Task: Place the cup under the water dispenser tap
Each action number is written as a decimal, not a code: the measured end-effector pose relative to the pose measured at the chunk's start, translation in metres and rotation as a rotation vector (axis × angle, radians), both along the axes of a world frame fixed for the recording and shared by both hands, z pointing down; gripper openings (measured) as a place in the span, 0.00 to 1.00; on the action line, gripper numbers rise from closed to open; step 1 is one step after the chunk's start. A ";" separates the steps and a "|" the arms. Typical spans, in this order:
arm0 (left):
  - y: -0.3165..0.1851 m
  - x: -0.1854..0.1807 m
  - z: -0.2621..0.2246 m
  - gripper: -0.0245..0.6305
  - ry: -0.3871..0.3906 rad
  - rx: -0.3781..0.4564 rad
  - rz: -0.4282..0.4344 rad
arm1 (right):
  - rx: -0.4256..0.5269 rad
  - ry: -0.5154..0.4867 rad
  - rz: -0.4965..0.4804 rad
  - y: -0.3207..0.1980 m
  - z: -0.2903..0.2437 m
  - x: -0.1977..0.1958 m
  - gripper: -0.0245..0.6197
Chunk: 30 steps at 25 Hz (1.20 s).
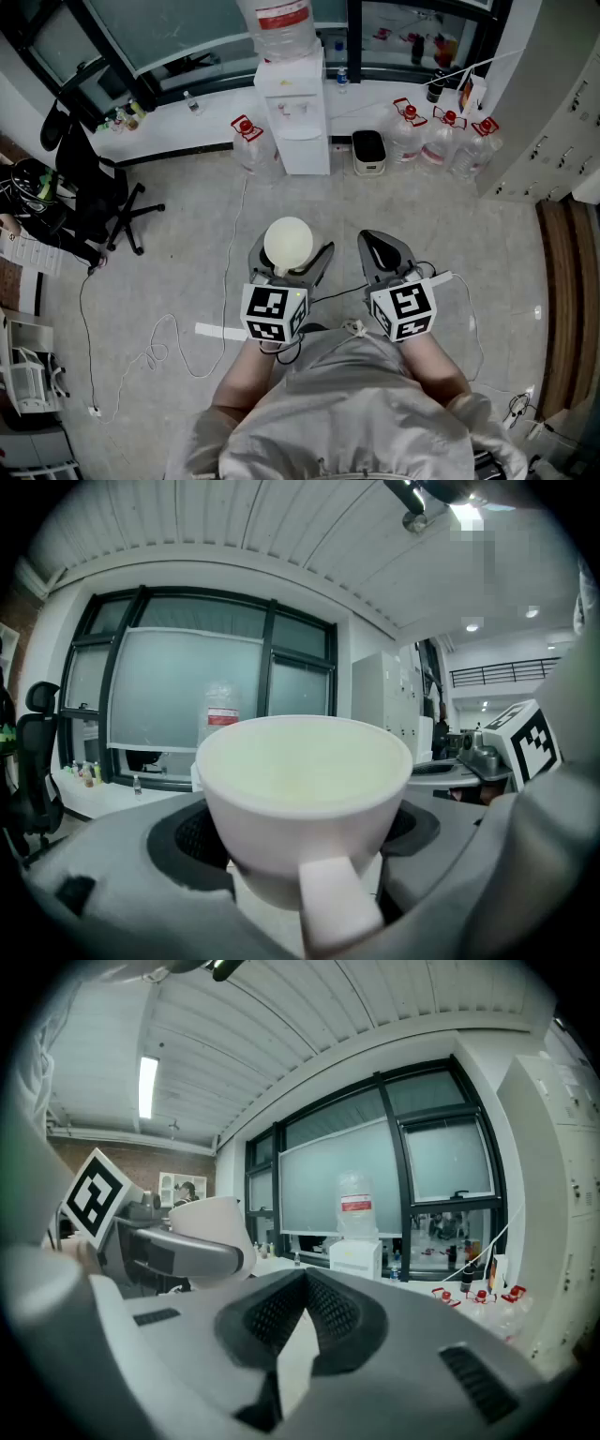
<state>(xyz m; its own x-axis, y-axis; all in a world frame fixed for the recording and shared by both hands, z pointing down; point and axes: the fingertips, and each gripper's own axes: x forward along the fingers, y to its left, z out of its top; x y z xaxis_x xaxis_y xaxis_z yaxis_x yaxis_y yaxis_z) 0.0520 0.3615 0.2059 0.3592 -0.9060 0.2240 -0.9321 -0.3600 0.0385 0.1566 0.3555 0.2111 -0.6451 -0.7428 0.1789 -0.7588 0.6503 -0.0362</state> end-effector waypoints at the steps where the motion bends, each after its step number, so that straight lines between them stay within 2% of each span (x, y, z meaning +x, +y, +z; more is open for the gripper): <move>1: 0.000 0.000 0.002 0.73 0.002 -0.004 -0.002 | 0.001 0.004 -0.002 0.001 0.002 0.000 0.08; 11: -0.004 0.005 0.015 0.73 0.003 -0.032 -0.005 | -0.016 0.003 0.004 0.000 0.013 0.005 0.08; 20: -0.015 0.010 0.041 0.73 0.017 -0.072 -0.021 | -0.089 0.000 0.022 -0.007 0.044 0.016 0.08; 25: -0.031 0.006 0.067 0.73 0.040 -0.113 -0.040 | -0.145 0.027 0.038 -0.023 0.071 0.022 0.08; 30: -0.069 -0.010 0.088 0.73 0.050 -0.155 -0.043 | -0.179 0.042 0.053 -0.057 0.089 0.016 0.08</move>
<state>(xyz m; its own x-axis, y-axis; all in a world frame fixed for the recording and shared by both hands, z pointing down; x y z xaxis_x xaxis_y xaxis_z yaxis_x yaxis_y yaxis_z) 0.0425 0.2923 0.2938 0.3351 -0.8768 0.3449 -0.9421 -0.3062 0.1368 0.1729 0.2987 0.3006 -0.5952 -0.7294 0.3372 -0.7951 0.5955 -0.1153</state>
